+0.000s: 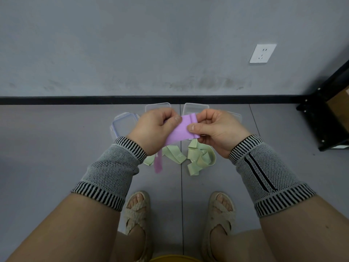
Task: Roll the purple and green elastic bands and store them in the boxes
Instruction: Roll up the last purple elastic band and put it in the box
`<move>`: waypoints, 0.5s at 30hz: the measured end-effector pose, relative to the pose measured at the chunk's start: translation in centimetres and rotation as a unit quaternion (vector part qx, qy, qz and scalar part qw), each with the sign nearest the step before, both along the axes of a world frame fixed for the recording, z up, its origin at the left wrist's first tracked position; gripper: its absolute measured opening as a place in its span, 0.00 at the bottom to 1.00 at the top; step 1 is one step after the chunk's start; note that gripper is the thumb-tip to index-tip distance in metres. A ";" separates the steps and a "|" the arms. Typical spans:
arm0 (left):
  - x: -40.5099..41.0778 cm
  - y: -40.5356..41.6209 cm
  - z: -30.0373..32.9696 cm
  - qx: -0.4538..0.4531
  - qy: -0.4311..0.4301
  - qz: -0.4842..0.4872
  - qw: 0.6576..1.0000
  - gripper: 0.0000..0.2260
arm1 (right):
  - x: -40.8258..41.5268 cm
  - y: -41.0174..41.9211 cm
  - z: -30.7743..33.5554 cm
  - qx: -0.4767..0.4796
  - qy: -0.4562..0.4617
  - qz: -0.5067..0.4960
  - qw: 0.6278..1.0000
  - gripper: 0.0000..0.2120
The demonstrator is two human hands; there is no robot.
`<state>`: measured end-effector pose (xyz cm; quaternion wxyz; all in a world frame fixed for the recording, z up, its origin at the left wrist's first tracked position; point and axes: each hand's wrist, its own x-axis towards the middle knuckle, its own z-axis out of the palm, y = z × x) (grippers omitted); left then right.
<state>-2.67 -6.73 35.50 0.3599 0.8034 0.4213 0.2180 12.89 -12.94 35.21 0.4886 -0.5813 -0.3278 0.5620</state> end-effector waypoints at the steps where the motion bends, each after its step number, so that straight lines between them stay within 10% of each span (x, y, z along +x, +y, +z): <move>1: 0.1 -0.1 0.1 -0.002 -0.003 -0.001 1.000 0.14 | 0.0 0.0 0.0 0.002 0.000 0.000 1.000 0.10; 15: 0.9 -0.5 0.2 -0.113 -0.081 0.032 0.990 0.10 | -1.2 0.1 -0.4 0.028 -0.060 0.028 0.997 0.15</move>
